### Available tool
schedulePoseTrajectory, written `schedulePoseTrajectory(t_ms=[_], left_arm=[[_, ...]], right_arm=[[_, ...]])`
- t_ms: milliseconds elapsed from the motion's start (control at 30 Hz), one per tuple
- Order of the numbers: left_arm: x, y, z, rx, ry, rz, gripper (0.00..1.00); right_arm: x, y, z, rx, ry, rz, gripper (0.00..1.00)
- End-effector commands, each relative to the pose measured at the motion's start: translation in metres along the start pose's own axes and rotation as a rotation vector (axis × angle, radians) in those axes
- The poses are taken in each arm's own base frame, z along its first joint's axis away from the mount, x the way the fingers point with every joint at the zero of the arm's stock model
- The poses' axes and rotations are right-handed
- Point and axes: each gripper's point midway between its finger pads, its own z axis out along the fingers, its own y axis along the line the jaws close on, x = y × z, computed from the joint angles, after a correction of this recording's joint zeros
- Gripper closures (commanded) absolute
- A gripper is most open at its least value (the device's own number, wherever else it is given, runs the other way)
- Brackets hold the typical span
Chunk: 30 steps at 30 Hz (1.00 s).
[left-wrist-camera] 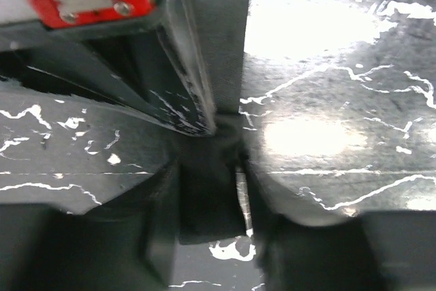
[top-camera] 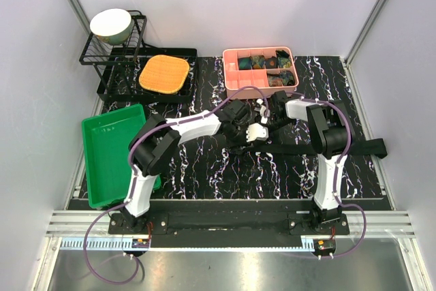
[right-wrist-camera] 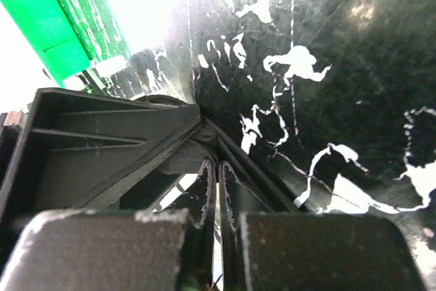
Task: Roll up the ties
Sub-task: Roll the tie at the center of the board.
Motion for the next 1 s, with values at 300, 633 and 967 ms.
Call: schedulePoseTrajectory(t_ms=[300,633,967], left_arm=[[0.02,0.007,-0.031,0.0,-0.083,-0.117,0.37],[0.0,0.012,-0.025,0.039,-0.133,-0.129,0.34],[-0.02,0.012,-0.011,0.011,-0.108,-0.062,0.37]], right_arm=[[-0.005,-0.027,0.009,0.11,0.011,-0.068,1.0],[-0.002,-0.018,0.007,0.104,0.007,-0.106,1.0],[0.001,-0.011,0.007,0.076,0.015,-0.118,1.0]])
